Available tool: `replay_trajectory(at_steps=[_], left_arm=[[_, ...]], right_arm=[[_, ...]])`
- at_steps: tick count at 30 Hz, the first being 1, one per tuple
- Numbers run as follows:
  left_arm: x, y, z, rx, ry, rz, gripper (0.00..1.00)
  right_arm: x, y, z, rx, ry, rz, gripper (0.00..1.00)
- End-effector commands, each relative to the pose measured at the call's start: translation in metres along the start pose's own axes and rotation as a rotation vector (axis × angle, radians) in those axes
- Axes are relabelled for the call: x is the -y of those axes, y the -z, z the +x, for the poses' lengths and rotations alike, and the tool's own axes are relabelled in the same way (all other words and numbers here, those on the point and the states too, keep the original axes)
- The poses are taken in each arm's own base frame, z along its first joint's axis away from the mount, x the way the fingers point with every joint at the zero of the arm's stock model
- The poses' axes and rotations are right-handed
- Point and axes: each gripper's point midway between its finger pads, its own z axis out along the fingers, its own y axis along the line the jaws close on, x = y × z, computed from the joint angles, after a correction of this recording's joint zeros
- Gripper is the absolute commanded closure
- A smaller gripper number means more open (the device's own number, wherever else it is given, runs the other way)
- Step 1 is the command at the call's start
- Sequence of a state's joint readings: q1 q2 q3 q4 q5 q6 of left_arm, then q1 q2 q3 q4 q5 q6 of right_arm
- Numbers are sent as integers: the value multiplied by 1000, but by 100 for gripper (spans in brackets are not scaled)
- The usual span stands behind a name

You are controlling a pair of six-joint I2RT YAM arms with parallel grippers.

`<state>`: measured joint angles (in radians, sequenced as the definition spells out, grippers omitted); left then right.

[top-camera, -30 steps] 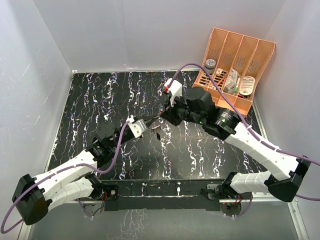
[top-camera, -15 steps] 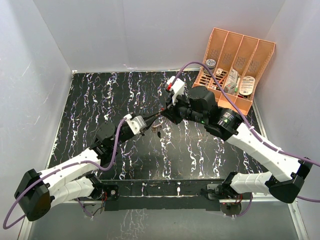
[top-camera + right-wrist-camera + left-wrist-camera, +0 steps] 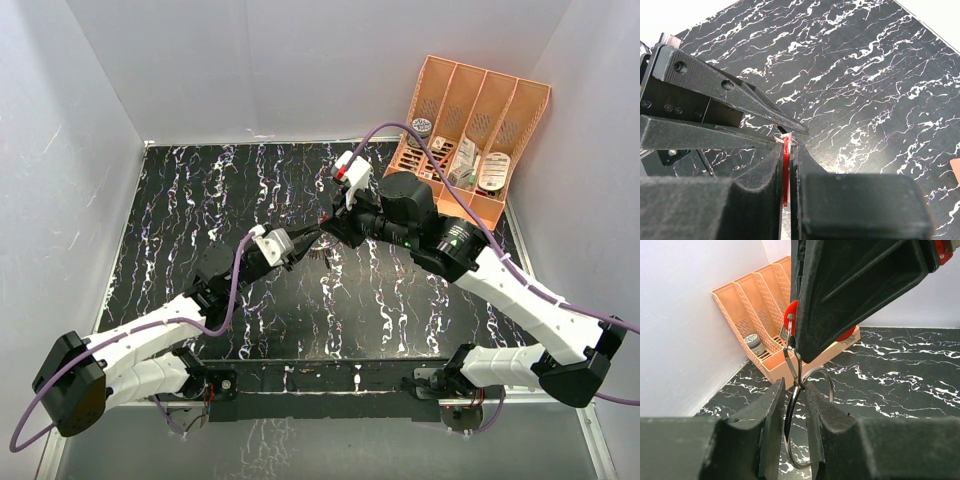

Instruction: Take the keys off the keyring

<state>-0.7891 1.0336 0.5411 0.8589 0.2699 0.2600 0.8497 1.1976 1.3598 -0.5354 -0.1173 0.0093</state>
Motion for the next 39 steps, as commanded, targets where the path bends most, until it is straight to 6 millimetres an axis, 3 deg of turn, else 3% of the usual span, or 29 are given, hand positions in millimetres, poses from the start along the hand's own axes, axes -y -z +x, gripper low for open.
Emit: replay_trajectory(at_steps=[1,13,39], left_arm=[[-4,0,-15,66,11,-18,77],[-2,2,-29,121,49,-12,70],[-7,1,-44,144,46,-26,71]], right_arm=[[-5,14,-39,144,5,-16,100],[-7,13,-36,137,3,-25,100],[-12,14,-33,138,12,-51,100]])
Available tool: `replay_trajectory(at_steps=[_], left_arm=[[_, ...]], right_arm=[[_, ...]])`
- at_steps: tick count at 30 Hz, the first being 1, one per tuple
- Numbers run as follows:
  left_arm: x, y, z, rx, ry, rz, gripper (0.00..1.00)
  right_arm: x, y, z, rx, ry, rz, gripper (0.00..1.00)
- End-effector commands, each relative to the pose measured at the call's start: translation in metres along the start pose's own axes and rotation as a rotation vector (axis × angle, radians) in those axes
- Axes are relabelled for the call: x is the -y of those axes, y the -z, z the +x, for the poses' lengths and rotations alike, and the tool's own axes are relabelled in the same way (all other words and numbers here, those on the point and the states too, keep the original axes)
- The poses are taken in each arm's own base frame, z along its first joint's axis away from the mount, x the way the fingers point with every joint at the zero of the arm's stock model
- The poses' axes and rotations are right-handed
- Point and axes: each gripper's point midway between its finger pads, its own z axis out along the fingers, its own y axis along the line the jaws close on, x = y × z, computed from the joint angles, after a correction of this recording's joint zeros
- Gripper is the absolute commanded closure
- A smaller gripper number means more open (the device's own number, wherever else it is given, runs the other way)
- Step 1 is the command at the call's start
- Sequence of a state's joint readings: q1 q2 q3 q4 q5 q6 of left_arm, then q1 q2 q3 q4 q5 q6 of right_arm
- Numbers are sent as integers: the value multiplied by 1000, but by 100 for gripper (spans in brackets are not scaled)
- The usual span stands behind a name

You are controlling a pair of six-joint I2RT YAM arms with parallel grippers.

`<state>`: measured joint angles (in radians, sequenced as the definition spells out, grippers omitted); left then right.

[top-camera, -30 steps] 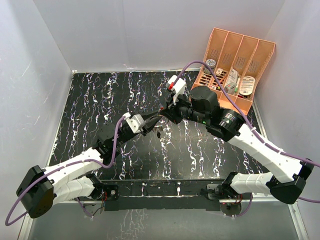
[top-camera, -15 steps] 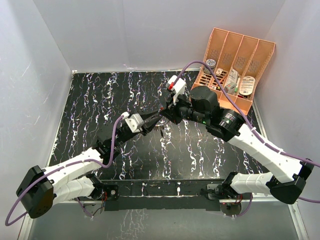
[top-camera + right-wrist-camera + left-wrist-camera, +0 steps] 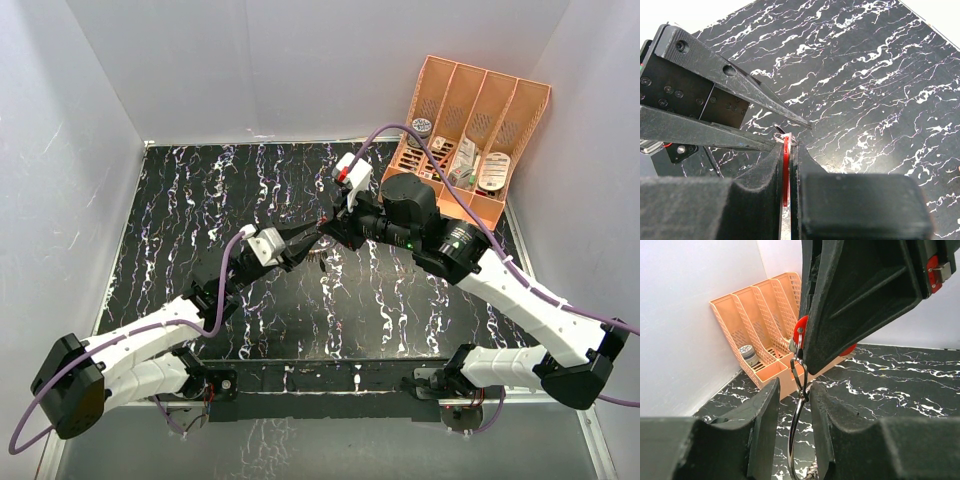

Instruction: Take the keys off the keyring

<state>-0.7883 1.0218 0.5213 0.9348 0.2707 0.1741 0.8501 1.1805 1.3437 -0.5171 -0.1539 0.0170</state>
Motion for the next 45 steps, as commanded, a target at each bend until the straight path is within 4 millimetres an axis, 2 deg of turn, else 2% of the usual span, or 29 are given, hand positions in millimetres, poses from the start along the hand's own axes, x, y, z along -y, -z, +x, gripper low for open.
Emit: replay_trajectory(at_steps=[1,7,22,31,37,45], left_arm=[[-6,-3,-31,79,-19,-8,72],[-2,-5,-27,68,-5,11,79],[1,-2,-39,100,5,26,82],[0,-2,-32,81,16,25,89],[0,-2,-30,71,18,23,100],[1,1,-28,78,-4,24,100]], right_arm=[[-5,10,-31,117,19,-15,100],[-6,11,-32,126,21,-23,100],[-11,12,-32,129,26,-47,100],[-12,14,-35,141,27,-50,100],[-14,16,-37,151,28,-53,100],[-13,16,-39,158,30,-50,100]])
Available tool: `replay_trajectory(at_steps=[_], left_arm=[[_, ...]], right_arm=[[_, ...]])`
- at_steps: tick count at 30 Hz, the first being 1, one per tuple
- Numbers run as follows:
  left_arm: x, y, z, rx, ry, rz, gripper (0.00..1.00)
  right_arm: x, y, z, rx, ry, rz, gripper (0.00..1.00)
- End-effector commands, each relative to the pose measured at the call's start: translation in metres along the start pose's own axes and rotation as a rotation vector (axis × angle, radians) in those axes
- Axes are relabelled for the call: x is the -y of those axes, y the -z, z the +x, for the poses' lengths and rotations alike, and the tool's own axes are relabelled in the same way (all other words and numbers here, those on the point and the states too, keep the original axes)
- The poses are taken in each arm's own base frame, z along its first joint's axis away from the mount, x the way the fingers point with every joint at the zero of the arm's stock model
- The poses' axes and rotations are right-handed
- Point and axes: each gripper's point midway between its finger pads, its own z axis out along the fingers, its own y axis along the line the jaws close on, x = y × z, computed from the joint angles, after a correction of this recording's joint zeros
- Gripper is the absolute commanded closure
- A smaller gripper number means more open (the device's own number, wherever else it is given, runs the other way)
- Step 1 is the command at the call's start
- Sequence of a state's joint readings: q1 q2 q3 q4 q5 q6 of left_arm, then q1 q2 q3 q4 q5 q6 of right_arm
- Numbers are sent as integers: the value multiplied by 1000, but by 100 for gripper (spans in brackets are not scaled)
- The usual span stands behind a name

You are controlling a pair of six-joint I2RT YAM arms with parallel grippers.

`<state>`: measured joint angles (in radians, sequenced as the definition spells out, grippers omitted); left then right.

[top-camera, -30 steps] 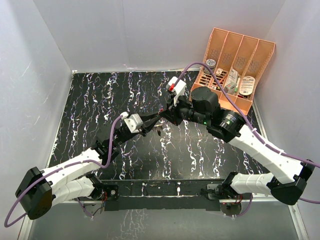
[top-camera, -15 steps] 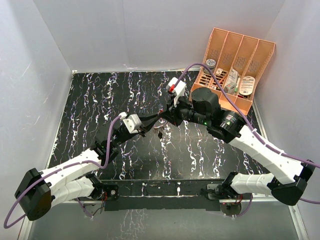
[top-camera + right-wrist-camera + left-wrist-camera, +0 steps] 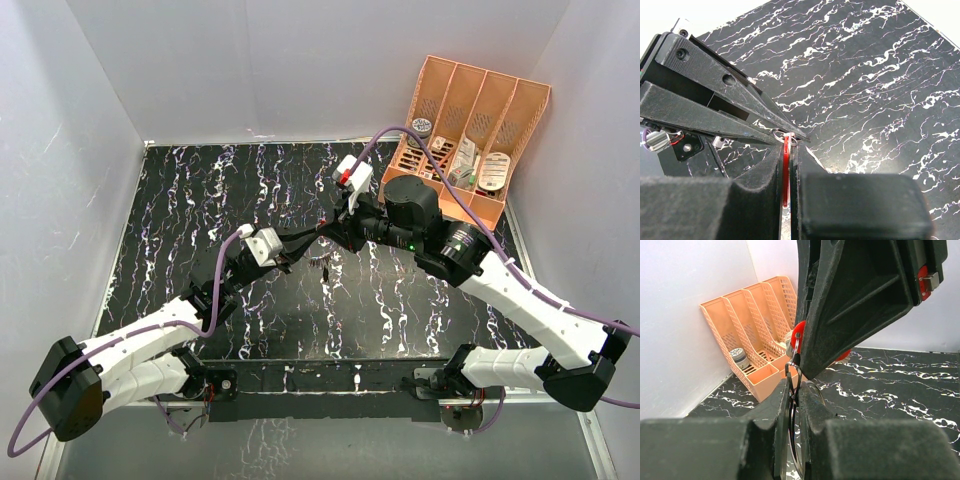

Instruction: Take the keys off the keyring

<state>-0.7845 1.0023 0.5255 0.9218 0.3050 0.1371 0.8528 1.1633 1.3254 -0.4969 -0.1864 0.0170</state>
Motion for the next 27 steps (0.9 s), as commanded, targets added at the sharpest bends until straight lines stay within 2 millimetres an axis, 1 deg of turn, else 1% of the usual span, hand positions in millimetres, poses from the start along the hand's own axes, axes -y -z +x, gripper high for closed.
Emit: replay_trajectory(at_steps=[1,4,7,9,12,16,22,27], left_arm=[[-4,0,-19,53,-45,-1,100],[-5,0,-13,11,-85,6,100],[-19,4,-8,-19,-125,-63,100],[-22,8,-6,-37,-155,-79,100],[-22,10,-7,-53,-209,-67,100],[-24,12,-9,-64,-272,-59,100],[-22,10,-11,-86,-324,-21,100],[-13,7,-15,-61,-338,32,100]], right_arm=[[-6,13,-38,140,28,-11,100],[-2,15,-41,143,30,15,100],[4,20,-47,148,33,55,100],[8,25,-52,157,39,79,100],[13,32,-62,162,38,115,100],[19,36,-67,148,37,152,100],[23,34,-67,116,36,173,100],[25,30,-64,94,37,177,100]])
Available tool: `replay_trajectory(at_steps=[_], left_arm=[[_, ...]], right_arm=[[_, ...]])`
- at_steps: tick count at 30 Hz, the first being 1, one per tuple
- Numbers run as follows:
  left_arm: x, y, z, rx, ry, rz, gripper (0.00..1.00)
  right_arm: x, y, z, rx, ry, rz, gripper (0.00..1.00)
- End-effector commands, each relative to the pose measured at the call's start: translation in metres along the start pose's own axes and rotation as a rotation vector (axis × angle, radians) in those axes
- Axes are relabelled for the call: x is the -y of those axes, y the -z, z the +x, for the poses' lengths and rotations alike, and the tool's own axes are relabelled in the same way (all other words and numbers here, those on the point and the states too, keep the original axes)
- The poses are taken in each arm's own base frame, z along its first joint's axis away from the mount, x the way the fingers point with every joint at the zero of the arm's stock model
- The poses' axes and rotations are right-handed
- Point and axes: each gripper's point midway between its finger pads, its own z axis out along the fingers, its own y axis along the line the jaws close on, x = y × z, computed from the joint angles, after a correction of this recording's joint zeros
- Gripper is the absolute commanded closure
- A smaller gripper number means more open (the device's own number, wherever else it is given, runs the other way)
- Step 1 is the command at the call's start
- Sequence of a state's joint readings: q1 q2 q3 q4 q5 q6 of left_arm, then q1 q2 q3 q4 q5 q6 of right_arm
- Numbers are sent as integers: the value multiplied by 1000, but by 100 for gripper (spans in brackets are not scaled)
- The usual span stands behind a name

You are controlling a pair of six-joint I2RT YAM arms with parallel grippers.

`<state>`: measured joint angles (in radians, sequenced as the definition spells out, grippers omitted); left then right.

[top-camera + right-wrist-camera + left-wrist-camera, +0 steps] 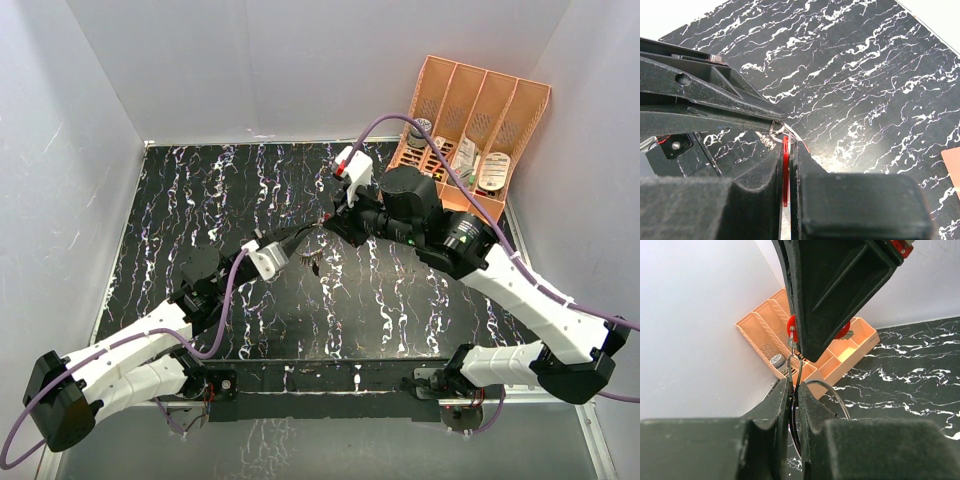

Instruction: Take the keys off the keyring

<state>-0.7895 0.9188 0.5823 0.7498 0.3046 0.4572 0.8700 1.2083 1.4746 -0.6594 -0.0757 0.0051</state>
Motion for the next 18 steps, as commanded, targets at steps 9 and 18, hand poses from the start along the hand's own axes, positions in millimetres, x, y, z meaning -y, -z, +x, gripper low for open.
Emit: replay_trajectory(at_steps=[9,18], left_arm=[[12,4,-3,3,-28,91,100],[23,7,-25,85,-13,158,100]], right_arm=[[16,13,-44,140,24,83,100],[11,1,-36,112,48,40,100]])
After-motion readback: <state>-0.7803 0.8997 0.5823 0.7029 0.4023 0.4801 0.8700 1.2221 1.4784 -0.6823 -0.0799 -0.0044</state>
